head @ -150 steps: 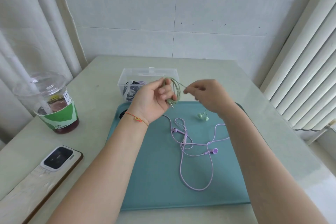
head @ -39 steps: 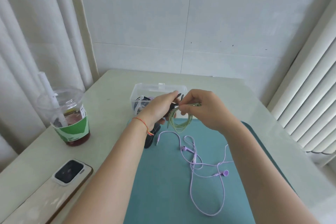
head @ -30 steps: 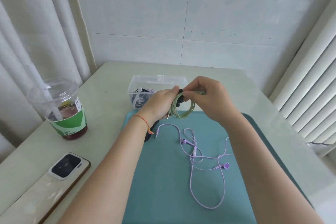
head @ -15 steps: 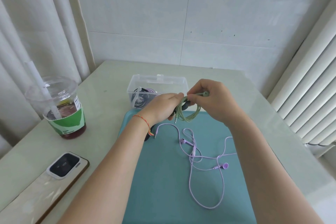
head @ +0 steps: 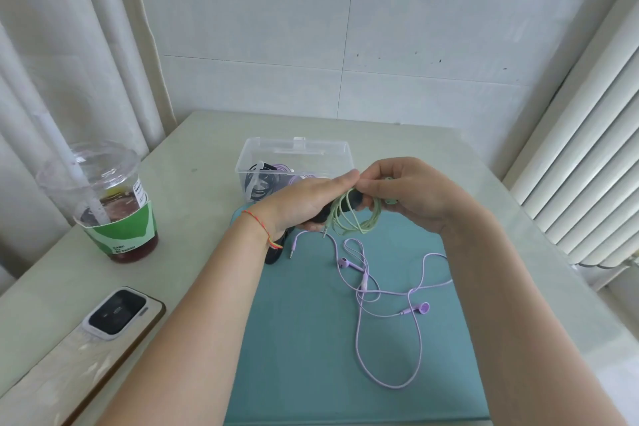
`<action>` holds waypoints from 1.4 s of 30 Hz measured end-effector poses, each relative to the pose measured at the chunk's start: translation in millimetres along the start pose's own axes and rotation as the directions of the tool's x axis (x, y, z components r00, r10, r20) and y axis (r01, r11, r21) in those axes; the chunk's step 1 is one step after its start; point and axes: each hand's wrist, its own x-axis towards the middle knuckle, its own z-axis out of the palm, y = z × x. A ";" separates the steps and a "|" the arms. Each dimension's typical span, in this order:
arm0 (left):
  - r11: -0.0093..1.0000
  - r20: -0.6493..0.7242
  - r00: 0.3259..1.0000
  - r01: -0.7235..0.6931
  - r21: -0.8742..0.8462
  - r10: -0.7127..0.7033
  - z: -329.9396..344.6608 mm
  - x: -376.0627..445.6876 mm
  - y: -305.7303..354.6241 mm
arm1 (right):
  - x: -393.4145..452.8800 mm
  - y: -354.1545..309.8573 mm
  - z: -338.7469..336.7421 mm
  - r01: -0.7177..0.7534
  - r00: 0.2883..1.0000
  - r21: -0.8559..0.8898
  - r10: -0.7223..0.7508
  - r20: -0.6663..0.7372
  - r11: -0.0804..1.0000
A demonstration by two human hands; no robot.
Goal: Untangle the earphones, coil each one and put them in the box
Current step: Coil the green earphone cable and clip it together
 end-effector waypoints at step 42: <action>0.766 -0.500 0.866 -0.323 -0.556 0.002 1.5 18.9 -14.5 | 16.7 13.4 26.7 0.038 0.938 -0.154 -0.089 -0.335 0.987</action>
